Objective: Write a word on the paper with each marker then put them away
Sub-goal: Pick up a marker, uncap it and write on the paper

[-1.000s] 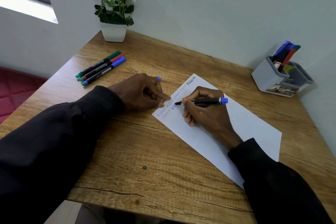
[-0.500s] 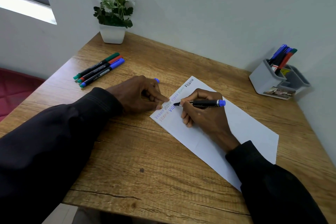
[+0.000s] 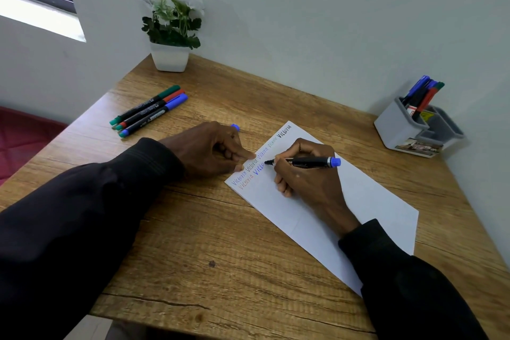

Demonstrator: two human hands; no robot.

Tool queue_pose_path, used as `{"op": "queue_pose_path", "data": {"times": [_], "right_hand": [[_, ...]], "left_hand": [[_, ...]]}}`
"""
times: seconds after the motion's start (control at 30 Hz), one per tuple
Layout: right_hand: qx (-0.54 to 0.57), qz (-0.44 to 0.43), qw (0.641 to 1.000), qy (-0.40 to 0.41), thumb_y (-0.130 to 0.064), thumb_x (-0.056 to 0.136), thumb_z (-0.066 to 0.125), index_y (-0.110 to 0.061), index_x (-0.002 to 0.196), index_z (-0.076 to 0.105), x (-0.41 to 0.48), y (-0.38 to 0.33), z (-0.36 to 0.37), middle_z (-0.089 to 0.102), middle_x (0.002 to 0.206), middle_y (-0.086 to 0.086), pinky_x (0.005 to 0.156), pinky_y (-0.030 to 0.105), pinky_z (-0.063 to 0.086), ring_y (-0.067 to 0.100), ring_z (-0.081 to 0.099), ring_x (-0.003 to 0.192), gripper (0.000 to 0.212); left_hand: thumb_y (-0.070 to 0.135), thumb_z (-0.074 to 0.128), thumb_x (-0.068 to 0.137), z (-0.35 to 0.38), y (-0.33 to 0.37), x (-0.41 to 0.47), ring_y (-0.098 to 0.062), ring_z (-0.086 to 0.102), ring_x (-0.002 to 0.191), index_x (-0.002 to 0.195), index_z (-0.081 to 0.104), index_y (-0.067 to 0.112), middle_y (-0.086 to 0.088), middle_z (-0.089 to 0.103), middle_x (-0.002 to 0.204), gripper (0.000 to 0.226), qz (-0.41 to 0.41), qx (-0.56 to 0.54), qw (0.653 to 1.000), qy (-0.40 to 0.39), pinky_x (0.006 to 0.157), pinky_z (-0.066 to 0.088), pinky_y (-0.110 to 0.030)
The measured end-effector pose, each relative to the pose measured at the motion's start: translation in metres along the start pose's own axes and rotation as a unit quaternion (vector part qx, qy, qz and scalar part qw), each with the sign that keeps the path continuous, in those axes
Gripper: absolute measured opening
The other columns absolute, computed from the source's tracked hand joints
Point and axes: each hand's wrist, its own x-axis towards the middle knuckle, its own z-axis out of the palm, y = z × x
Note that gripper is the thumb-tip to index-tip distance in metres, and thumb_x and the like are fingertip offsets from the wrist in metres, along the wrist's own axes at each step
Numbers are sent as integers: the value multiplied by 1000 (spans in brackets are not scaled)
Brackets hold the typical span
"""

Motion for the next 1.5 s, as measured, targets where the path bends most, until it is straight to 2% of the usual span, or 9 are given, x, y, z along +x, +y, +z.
{"op": "queue_pose_path", "data": {"times": [0.1,0.27,0.47,0.77,0.87,1.07,1.2,1.3,1.5], "right_hand": [[5,-3,1000,3,5,91,69,1,74,67,0,0,0,68,61,20,43,28,48,30,64,44,18],[10,-9,1000,12,2,94,69,5,80,69,1,1,2,69,63,22,44,34,54,36,65,46,14],[13,1,1000,13,0,95,69,6,82,69,1,1,0,70,64,21,45,35,55,36,66,48,14],[12,7,1000,13,3,94,70,5,81,70,2,0,1,70,63,21,44,32,53,32,65,46,13],[13,1,1000,14,-1,95,71,6,85,71,2,1,2,71,65,20,45,32,54,31,66,47,12],[10,6,1000,22,0,95,71,6,85,71,2,0,1,71,65,19,46,32,55,33,68,49,12],[5,19,1000,24,4,92,68,7,78,68,2,0,0,70,63,21,45,32,54,32,66,46,14],[7,10,1000,26,3,94,68,4,80,69,1,1,1,70,63,19,45,32,54,32,67,48,14],[6,7,1000,23,5,93,67,9,83,68,3,2,0,71,64,21,45,31,54,31,68,48,12]], "left_hand": [[20,71,86,0,1,0,-12,62,90,103,64,46,12,66,99,32,1,-4,1000,0,77,52,-31],[23,70,86,-1,0,0,-10,62,92,114,63,40,13,65,101,34,-8,9,1000,-7,79,54,-36],[22,71,86,-1,1,-1,-8,61,93,116,67,32,14,65,102,33,-14,5,1000,-4,81,53,-28],[22,70,86,-1,4,-1,-10,61,94,112,61,45,11,65,104,35,-15,8,1000,-8,80,55,-38],[23,70,86,-1,5,-2,-9,61,92,100,57,55,10,65,102,37,-9,11,1000,-10,80,55,-32],[23,70,87,0,3,-1,-10,59,93,114,57,46,9,62,103,37,-20,26,999,-15,82,50,-24],[21,71,87,-1,7,-2,-11,57,86,86,56,55,7,63,96,37,-8,27,1000,0,72,47,-11],[24,71,86,0,8,-2,-11,57,87,89,65,43,0,64,98,21,-11,34,999,3,70,45,-14],[21,69,88,-1,13,-3,-10,56,88,91,51,56,9,61,96,40,-12,36,999,-4,74,44,-11]]}}
